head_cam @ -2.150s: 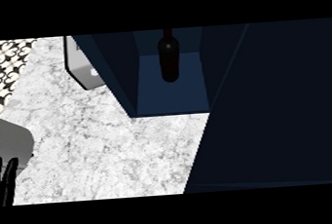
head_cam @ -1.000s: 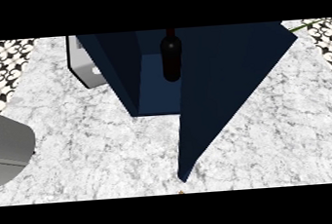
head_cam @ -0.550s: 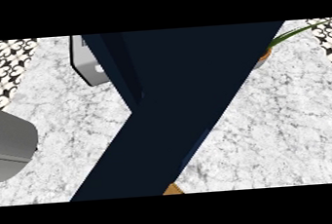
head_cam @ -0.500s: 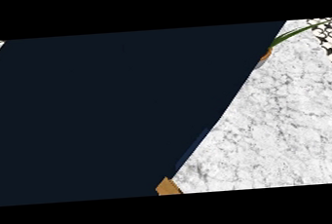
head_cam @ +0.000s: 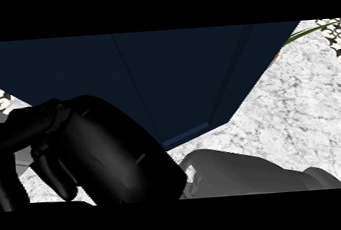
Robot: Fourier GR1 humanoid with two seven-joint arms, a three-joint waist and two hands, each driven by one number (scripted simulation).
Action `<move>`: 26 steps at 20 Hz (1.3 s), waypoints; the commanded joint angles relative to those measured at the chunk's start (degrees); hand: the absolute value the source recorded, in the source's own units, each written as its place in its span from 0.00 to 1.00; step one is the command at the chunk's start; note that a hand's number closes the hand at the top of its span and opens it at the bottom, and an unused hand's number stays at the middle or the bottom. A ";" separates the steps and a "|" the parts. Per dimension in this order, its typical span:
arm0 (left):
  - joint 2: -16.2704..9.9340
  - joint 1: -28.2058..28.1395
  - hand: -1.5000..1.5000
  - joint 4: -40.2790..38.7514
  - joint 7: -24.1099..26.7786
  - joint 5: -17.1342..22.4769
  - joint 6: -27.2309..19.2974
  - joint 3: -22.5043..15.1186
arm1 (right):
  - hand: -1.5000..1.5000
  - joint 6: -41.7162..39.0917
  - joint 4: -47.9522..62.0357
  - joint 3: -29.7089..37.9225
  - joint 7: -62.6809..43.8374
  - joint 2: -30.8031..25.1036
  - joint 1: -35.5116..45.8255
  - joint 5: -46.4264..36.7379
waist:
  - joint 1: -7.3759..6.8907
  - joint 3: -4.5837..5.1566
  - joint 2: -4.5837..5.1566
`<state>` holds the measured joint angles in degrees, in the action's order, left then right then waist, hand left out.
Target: Pick up the wine, place it into the cabinet and close the cabinet
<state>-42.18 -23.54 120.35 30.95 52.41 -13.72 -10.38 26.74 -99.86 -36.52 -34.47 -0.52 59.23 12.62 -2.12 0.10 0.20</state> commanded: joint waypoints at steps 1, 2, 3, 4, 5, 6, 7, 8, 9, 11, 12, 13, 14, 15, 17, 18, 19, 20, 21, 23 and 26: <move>2.37 -0.47 0.00 -0.53 0.90 -2.57 0.23 -2.29 | 1.00 -1.00 11.21 2.44 3.92 0.50 7.39 -2.11 | 0.37 0.00 -0.08; 1.63 2.88 0.00 -0.22 -2.63 -0.02 -2.22 0.01 | 1.00 -4.34 12.96 5.06 2.47 0.50 9.20 -2.16 | 1.10 -0.04 0.01; 1.29 2.20 0.00 -5.85 -0.12 -0.51 3.55 1.70 | 1.00 -4.65 12.26 6.35 2.83 0.05 7.83 -2.68 | 1.36 -0.02 -0.09; 1.28 1.64 0.00 -0.25 -2.88 -0.33 -1.33 1.39 | 1.00 -5.46 17.49 7.21 5.79 0.50 9.73 -1.90 | 0.68 -0.06 -0.01; 0.82 3.05 0.00 0.33 -3.91 0.02 -2.41 3.13 | 1.00 -2.79 18.92 6.97 5.86 0.51 11.12 -1.47 | 0.64 -0.06 -0.05; 3.20 0.06 0.00 -1.23 -0.11 -3.56 -0.46 0.16 | 1.00 -6.87 19.51 11.15 5.41 0.28 10.25 -0.91 | 0.89 -0.06 -0.11; 1.01 1.64 0.00 -0.07 -3.05 -0.79 -0.17 3.55 | 1.00 -9.92 22.20 11.54 9.37 -0.72 7.99 0.31 | 0.81 -0.08 0.04; 0.13 2.39 0.00 -0.12 -4.86 0.88 0.01 5.35 | 1.00 -6.75 26.27 10.88 11.31 0.50 10.46 0.79 | 0.31 -0.06 0.10; 1.85 1.62 0.00 0.90 -4.56 -1.45 -1.70 2.66 | 1.00 -8.76 27.53 12.19 12.12 0.50 9.52 1.17 | 0.63 -0.08 0.05; 1.55 -1.76 0.00 1.56 -3.54 -1.18 1.64 5.03 | 1.00 -11.79 26.04 14.13 12.57 -1.07 6.52 0.63 | 0.91 -0.10 -0.18; 2.63 1.34 0.00 2.16 -5.10 -2.05 -1.61 3.49 | 1.00 -13.41 31.86 15.64 15.92 0.29 8.98 0.82 | 0.84 -0.09 0.04; 3.58 5.39 0.00 2.04 -7.19 -3.44 -5.43 1.19 | 1.00 -12.87 32.42 14.62 17.50 0.49 7.69 0.87 | 1.37 -0.11 0.14; 2.24 0.96 0.00 0.97 -5.86 -1.14 0.67 4.27 | 1.00 -16.06 35.43 18.10 17.37 -1.34 10.69 1.46 | 0.61 -0.07 0.07; 4.63 1.79 0.00 0.09 -4.40 -5.36 -1.47 0.55 | 1.00 -15.21 35.49 18.14 16.77 -0.20 11.28 0.71 | 1.05 -0.07 0.00; 2.17 -0.06 0.00 2.72 -6.31 -2.40 0.42 4.67 | 1.00 -17.81 37.61 19.63 20.40 -2.27 9.34 1.30 | 0.45 -0.09 0.03; 2.77 2.90 0.00 -0.20 -6.59 -1.65 1.08 4.78 | 1.00 -17.56 40.95 19.88 21.34 -1.08 11.54 0.59 | 0.56 -0.04 0.25; 3.05 2.92 0.00 -1.70 -5.47 -1.85 2.25 5.34 | 1.00 -16.05 41.95 19.17 23.92 -0.18 9.57 -0.68 | 0.45 -0.02 0.33; 4.45 4.52 0.00 -3.81 -5.77 -3.90 0.46 2.52 | 1.00 -17.84 40.78 19.25 22.26 -1.29 10.02 -0.10 | 1.30 -0.04 0.29; 4.14 0.84 0.00 3.86 -6.35 -3.75 -1.31 3.31 | 1.00 -15.84 39.88 18.22 22.49 -1.50 8.73 -2.22 | 0.62 -0.10 -0.10; 4.25 1.60 0.00 0.37 -5.48 -3.80 2.11 2.33 | 1.00 -18.84 43.97 20.06 25.58 -3.64 10.65 -1.92 | 0.11 -0.02 0.35; 4.63 3.43 0.00 0.81 -6.42 -5.18 -0.86 2.04 | 1.00 -18.23 46.38 20.11 26.53 -3.91 11.90 -3.54 | -0.06 -0.04 0.52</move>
<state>-37.91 -20.48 120.46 24.89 48.24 -13.91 -7.92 7.08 -63.82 -20.56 -10.34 -1.19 68.82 11.48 -1.83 0.08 -1.91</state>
